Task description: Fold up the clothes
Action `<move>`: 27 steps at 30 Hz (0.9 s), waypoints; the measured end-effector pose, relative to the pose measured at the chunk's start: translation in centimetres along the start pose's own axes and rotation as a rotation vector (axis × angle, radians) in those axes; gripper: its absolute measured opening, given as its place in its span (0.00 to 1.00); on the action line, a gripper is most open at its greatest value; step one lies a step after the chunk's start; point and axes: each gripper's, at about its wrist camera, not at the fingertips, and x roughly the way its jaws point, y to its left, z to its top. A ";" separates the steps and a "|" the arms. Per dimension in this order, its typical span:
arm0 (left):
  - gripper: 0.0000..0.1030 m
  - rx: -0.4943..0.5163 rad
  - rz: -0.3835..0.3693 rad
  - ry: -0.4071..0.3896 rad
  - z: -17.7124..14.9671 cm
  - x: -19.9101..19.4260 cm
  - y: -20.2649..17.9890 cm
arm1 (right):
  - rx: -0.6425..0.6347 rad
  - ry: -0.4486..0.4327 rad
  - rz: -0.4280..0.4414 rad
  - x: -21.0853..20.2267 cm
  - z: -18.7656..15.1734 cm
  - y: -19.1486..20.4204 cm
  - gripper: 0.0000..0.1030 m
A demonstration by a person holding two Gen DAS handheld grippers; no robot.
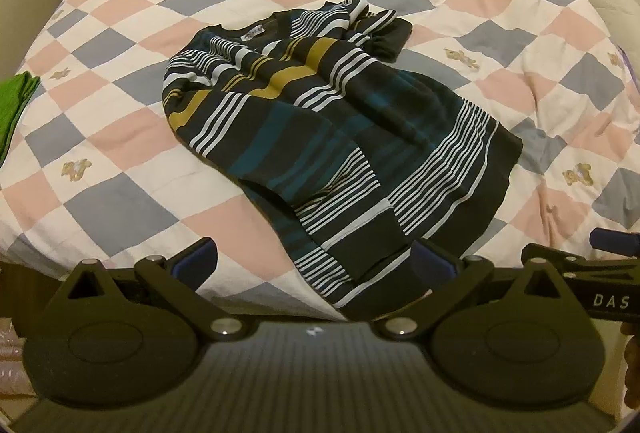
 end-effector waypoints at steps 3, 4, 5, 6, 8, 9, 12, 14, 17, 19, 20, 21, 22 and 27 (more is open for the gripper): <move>0.99 -0.004 -0.001 0.003 -0.2 -0.2 -0.1 | -0.004 -0.009 -0.026 0.0 0.2 -0.5 1.00; 0.99 -0.006 -0.001 0.003 -0.2 -0.2 0.0 | -0.005 -0.012 -0.034 0.0 0.3 -0.7 1.00; 0.99 -0.008 -0.002 0.004 -0.2 -0.2 0.1 | -0.007 -0.015 -0.043 0.0 0.4 -0.9 1.00; 0.99 -0.011 -0.004 0.004 -0.1 0.0 0.2 | -0.007 -0.016 -0.046 0.0 0.5 -0.8 1.00; 0.99 -0.027 -0.006 -0.003 -0.4 -0.2 0.5 | -0.004 -0.017 -0.046 0.1 0.6 -0.3 1.00; 0.99 -0.032 -0.006 -0.005 -0.5 -0.2 0.5 | -0.004 -0.016 -0.047 0.1 0.5 0.0 1.00; 0.99 -0.040 -0.004 -0.001 -0.7 -0.3 0.4 | 0.001 -0.016 -0.044 0.1 0.2 0.4 1.00; 0.99 -0.045 -0.002 0.001 -0.8 -0.4 0.3 | -0.011 -0.009 -0.033 0.2 0.4 0.3 1.00; 0.99 -0.053 0.000 0.005 -0.9 -0.5 0.1 | -0.015 -0.005 -0.028 0.2 0.4 0.4 1.00; 0.99 -0.058 0.002 0.007 -1.0 -0.6 0.0 | -0.016 -0.002 -0.024 0.2 0.5 0.3 1.00; 0.99 -0.061 0.003 0.008 -1.0 -0.6 0.0 | -0.017 0.000 -0.023 0.2 0.5 0.3 1.00; 0.99 -0.063 0.004 0.009 -1.1 -0.6 -0.1 | -0.019 0.000 -0.021 0.2 0.5 0.3 1.00; 0.99 -0.066 0.004 0.010 -1.1 -0.7 -0.1 | -0.022 0.000 -0.018 0.1 0.5 0.2 1.00; 0.99 -0.072 0.006 0.014 -1.3 -0.7 0.1 | -0.038 -0.001 -0.003 0.1 0.5 0.0 1.00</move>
